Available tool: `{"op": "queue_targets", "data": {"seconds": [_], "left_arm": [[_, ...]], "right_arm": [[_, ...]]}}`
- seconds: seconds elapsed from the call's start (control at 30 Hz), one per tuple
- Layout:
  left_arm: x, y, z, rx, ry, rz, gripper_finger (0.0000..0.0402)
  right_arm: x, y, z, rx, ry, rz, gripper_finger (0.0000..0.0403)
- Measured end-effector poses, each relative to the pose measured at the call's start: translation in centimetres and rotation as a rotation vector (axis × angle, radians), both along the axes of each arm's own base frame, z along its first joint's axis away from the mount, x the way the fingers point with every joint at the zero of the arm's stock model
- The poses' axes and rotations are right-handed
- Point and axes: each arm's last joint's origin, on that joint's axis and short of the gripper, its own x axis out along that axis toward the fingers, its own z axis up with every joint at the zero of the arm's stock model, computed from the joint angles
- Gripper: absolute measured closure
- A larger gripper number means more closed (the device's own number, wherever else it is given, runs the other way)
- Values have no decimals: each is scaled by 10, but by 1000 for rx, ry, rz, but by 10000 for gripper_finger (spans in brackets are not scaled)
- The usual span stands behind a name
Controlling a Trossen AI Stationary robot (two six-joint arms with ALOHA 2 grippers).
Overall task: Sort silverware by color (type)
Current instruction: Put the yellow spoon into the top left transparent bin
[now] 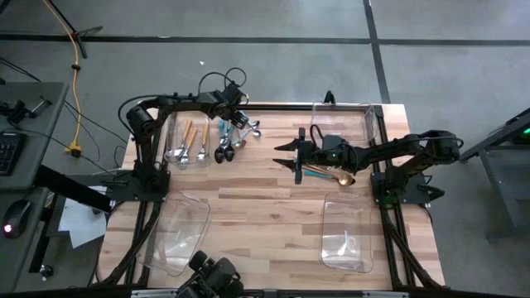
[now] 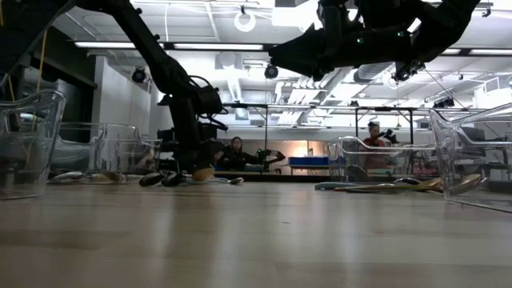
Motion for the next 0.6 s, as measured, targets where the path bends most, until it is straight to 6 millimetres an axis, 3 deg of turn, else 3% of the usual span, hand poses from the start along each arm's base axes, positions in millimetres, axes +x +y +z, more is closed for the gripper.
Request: {"op": "queue_targets", "data": {"seconds": [0.6], "left_arm": [[-2, -2, 9, 0, -6, 7, 206]], "right_arm": [[0, 0, -2, 2, 16, 0, 235]]}}
